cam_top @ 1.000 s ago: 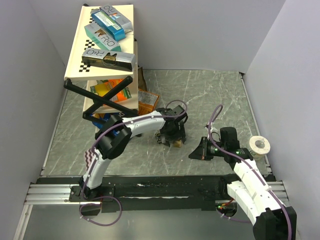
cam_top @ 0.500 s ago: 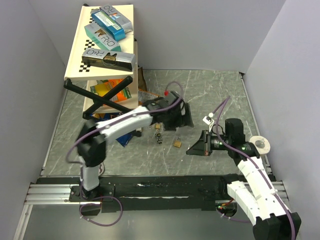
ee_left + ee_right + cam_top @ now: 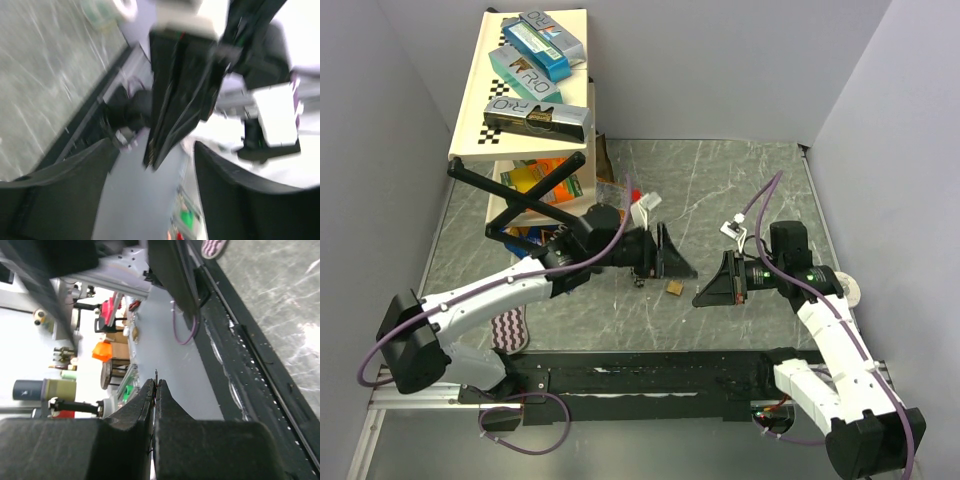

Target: Unlock with the key

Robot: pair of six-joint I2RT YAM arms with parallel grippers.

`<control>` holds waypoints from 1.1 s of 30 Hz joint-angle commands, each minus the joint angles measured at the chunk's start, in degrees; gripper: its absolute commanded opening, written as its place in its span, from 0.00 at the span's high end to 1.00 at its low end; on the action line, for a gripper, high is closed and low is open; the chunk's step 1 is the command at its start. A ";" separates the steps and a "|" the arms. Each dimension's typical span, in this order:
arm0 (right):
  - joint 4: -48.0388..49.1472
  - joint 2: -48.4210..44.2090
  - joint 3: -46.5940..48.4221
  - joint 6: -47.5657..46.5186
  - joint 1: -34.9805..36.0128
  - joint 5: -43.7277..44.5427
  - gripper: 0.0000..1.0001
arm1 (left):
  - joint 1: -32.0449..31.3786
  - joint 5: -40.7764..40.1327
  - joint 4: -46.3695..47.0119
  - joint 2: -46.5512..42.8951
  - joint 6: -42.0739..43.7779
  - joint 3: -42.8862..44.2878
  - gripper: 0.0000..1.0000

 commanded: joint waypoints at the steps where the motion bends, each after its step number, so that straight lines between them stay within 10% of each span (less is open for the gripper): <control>1: -1.28 0.20 3.67 -1.75 0.47 -3.90 1.00 | -0.60 10.15 10.81 -1.15 -2.16 -1.86 0.33; 24: -3.21 -1.38 3.41 -3.15 2.06 -4.43 1.00 | -4.64 10.24 6.15 5.53 -1.72 3.33 0.84; 33: -3.65 -2.26 3.32 -3.15 2.06 -4.52 1.00 | -4.73 9.54 8.00 4.74 -3.21 1.66 0.83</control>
